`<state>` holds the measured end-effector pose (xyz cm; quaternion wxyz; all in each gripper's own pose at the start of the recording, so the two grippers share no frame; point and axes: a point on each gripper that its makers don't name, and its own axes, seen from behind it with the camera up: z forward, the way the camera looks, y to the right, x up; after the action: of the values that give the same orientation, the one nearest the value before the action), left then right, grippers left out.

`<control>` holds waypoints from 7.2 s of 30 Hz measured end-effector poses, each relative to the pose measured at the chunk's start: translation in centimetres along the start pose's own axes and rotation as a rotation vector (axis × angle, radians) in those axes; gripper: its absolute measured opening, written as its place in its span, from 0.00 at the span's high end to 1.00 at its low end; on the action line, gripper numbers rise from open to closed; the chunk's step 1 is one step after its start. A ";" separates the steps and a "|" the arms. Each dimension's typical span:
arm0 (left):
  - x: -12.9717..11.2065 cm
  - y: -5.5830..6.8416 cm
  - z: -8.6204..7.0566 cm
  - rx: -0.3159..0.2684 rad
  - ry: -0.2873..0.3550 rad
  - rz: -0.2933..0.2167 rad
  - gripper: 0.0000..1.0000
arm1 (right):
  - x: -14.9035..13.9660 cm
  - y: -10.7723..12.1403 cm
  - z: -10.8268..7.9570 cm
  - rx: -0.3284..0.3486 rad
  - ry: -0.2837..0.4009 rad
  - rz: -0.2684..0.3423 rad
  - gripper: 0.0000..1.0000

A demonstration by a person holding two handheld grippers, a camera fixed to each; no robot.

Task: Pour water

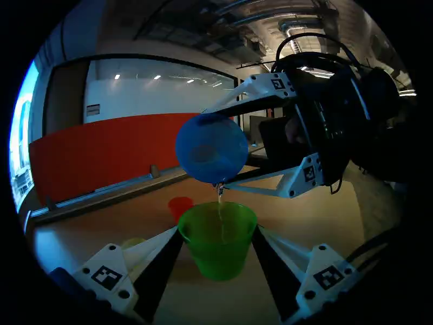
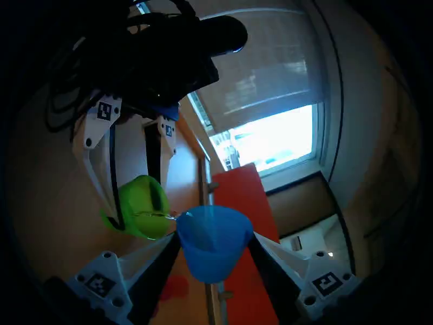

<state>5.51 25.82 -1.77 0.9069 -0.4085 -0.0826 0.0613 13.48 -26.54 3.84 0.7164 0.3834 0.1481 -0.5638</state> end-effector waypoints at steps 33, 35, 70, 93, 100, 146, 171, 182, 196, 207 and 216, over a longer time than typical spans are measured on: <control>0.2 0.5 0.3 -0.002 -0.001 0.015 0.13 | 0.0 0.0 -0.4 0.006 -0.004 -0.077 0.10; 0.2 0.5 0.3 -0.002 -0.001 0.014 0.13 | 0.0 0.0 -0.4 0.004 -0.004 -0.082 0.10; 0.1 0.4 -0.1 -0.004 0.002 0.013 0.14 | 1.5 -0.2 -0.8 -0.004 -0.007 -0.173 0.10; 0.0 0.7 -0.1 -0.008 0.000 0.015 0.13 | 2.2 -1.0 -1.1 0.000 -0.011 -0.238 0.10; -0.1 0.7 -0.1 -0.007 -0.001 0.017 0.13 | 2.3 -1.1 -1.2 -0.003 -0.012 -0.258 0.10; 0.0 0.9 0.0 -0.009 -0.001 0.020 0.13 | 3.7 -1.9 -1.7 -0.005 -0.009 -0.397 0.10; 0.1 0.9 -0.2 -0.008 0.003 0.020 0.13 | 3.8 -1.7 -1.9 -0.018 -0.009 -0.406 0.10; 0.0 0.9 -0.4 -0.006 -0.001 0.023 0.13 | 2.2 -1.0 -1.6 -0.039 -0.019 -0.233 0.10; -0.2 0.6 -0.5 0.001 -0.009 0.028 0.13 | -0.8 -1.0 -2.5 -0.065 -0.066 0.223 0.09; 0.0 0.4 -0.5 0.007 -0.010 0.029 0.13 | -2.3 -3.2 -3.4 -0.016 -0.111 0.610 0.09; -0.1 0.2 -0.6 0.012 -0.014 0.024 0.13 | -3.1 -5.0 -4.1 0.046 -0.138 0.938 0.09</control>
<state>5.51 25.50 -2.32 0.9079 -0.4038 -0.0837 0.0756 8.78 -21.79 1.21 0.8931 0.3864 -0.1016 -0.2069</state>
